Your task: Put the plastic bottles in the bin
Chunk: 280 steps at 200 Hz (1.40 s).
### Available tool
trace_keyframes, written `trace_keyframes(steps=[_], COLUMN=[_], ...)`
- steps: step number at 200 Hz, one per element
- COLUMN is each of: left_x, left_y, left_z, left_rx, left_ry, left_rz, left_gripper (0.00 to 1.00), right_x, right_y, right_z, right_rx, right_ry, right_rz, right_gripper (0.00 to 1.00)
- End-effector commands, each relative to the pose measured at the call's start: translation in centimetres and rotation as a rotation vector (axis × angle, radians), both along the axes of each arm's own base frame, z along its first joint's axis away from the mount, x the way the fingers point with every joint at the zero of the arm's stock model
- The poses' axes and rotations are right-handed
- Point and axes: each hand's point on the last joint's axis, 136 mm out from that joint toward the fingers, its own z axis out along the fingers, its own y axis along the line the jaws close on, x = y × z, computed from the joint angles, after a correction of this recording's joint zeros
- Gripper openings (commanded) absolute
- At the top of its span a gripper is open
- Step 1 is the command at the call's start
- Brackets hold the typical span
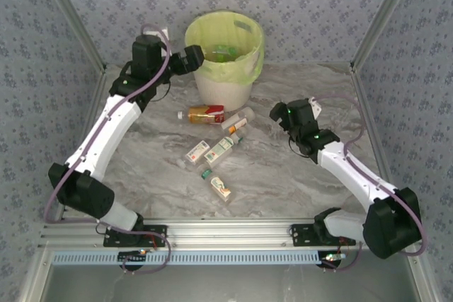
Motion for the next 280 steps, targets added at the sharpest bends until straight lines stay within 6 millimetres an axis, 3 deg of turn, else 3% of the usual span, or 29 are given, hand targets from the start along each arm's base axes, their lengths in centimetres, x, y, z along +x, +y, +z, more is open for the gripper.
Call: trace_keyframes(steps=[1,38,74,105,135,175,206,232,280], left_x=[-1.5,-3.6,-4.8,-5.7,-6.2,-6.7,-7.1,-7.4,-6.9], left_y=[1.8,3.1,6.2,8.6,10.2,11.0,11.3,11.8,12.0], left_z=[3.1,-0.4,-3.6,-5.6,-6.6,-7.8,-8.9,-9.4,-10.0], left_rx=[-0.059,-0.03,-0.008,-0.023,-0.029,-0.031,-0.021,-0.006,-0.014], left_ry=[-0.097,-0.036,0.029,0.074,0.097,0.122,0.153,0.163,0.176], left_rz=[0.073,0.092,0.182,0.245,0.286,0.311,0.319,0.335,0.347], left_gripper=[1.0,0.99,1.0,1.0,0.99,0.99,1.0,0.99,1.0], right_x=[-0.3,-0.6,-0.5,0.3,-1.1,-4.5,-4.8,-5.1,-3.6], right_y=[1.5,4.9,7.5,12.3,16.9,20.0,19.3,18.7,16.6], right_z=[-1.6,-4.0,-6.3,-6.9,-7.5,-10.0,-11.5,-12.7,-12.8], right_rx=[0.104,0.178,0.213,0.271,0.225,0.188,0.134,0.121,0.135], right_ry=[0.047,0.126,0.201,0.247,0.321,0.48,0.551,0.586,0.49], right_rz=[-0.034,-0.011,-0.035,0.099,0.334,0.453,0.388,0.34,0.195], right_gripper=[1.0,1.0,0.98,0.93,0.93,0.96,0.97,0.91,0.77])
